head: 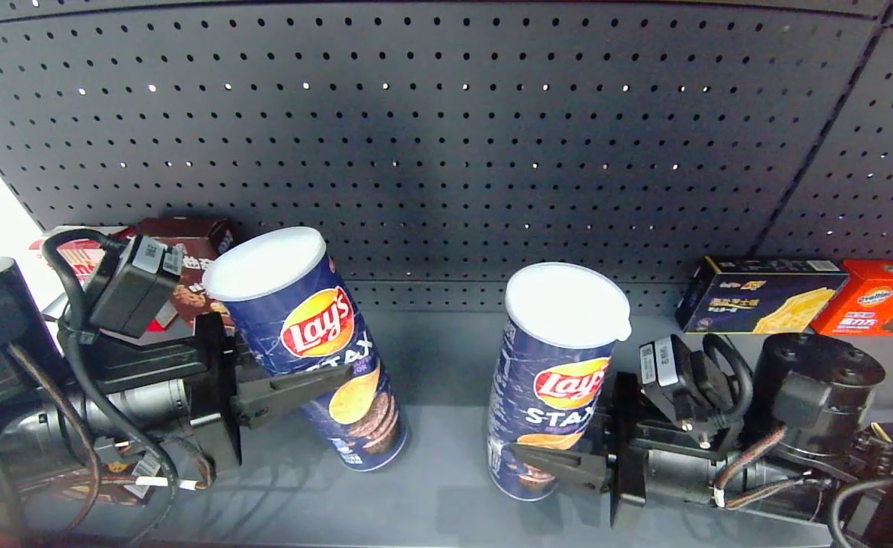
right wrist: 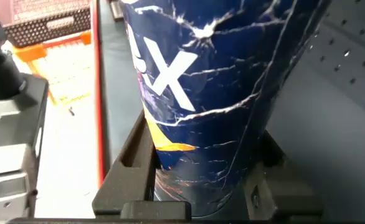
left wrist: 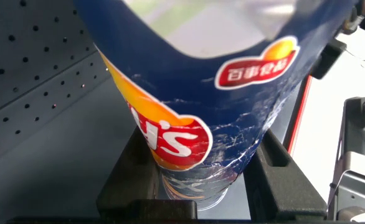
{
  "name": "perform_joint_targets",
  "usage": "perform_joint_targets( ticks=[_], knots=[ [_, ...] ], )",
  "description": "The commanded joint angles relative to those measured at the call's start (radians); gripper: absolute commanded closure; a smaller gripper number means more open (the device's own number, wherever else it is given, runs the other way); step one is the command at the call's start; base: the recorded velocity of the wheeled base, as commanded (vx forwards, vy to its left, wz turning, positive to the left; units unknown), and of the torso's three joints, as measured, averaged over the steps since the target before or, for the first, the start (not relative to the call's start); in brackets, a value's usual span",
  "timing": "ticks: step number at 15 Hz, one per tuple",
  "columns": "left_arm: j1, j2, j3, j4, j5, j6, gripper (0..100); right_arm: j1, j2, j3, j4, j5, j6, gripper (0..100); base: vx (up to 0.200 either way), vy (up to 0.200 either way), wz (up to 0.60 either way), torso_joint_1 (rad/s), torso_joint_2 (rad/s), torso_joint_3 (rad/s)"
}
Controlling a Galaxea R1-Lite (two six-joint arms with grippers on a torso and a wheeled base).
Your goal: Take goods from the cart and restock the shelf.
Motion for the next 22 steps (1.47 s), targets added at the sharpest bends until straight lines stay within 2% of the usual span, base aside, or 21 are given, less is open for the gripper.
perform_joint_targets(
  ticks=[1,9,13,14,18,22],
  knots=[
    [0.001,-0.001,0.001,0.000,0.000,0.001,100,0.018,-0.003,0.037,-0.008,-0.002,-0.001,100,0.000,0.000,0.00,0.000,0.00,0.000],
    [0.004,-0.001,0.012,0.001,0.002,-0.004,100,0.024,0.097,0.030,-0.041,-0.002,-0.009,100,0.000,0.000,0.00,0.000,0.00,0.000],
    [0.002,-0.001,0.012,0.001,0.002,-0.025,100,0.031,0.118,0.015,-0.055,-0.004,-0.009,100,0.000,0.000,0.00,0.000,0.00,0.000],
    [0.002,-0.001,0.014,0.001,0.002,-0.027,100,0.035,0.118,0.015,-0.055,-0.015,-0.009,0,0.000,0.000,0.00,0.000,0.00,0.000],
    [0.001,-0.001,0.018,0.000,0.002,-0.025,100,0.041,0.055,0.044,-0.058,-0.057,-0.007,0,0.000,0.000,0.00,0.000,0.00,0.000],
    [-0.005,-0.001,0.020,0.000,0.002,-0.024,100,-0.002,-0.152,0.135,-0.055,-0.057,-0.007,0,0.000,0.000,0.00,0.000,0.00,0.000]
  ],
)
